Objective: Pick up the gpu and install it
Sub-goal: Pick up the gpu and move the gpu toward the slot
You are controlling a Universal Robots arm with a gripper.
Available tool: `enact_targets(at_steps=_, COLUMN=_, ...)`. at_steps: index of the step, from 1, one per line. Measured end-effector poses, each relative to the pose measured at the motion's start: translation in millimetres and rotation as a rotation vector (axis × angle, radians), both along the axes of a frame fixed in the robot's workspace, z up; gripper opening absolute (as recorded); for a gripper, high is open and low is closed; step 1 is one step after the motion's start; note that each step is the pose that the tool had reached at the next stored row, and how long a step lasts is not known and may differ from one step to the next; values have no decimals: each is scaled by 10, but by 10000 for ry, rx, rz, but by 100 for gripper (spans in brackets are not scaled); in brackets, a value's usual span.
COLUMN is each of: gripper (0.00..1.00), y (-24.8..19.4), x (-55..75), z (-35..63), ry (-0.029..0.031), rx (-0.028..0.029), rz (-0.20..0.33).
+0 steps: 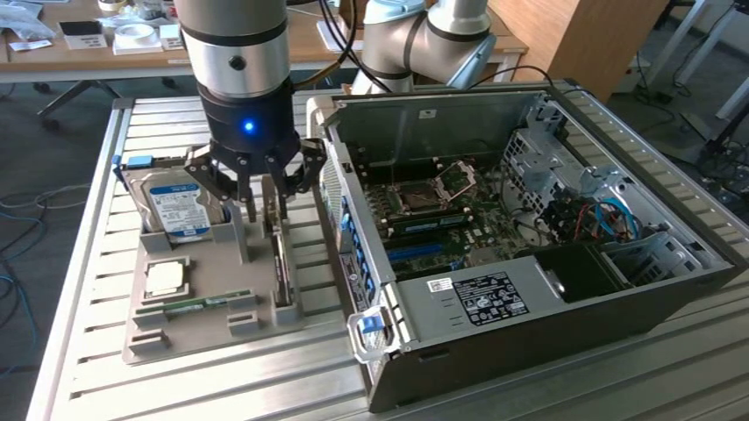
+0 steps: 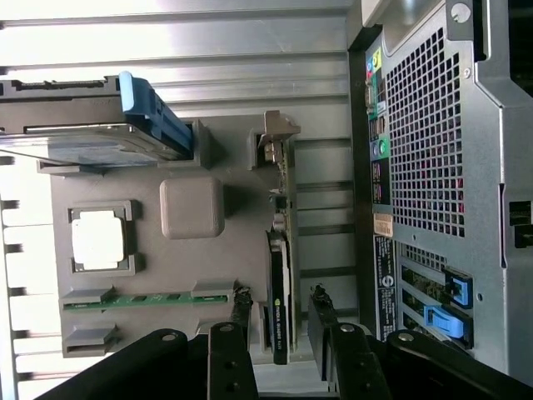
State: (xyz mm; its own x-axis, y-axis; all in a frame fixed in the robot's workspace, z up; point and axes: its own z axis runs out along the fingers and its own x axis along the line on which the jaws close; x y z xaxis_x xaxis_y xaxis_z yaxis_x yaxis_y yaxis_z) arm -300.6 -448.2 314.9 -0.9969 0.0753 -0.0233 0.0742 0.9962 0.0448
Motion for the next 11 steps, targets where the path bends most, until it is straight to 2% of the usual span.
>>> enact_targets(at_steps=11, gripper=42, y=0, x=0, z=-31, ry=0, rx=0, rz=0)
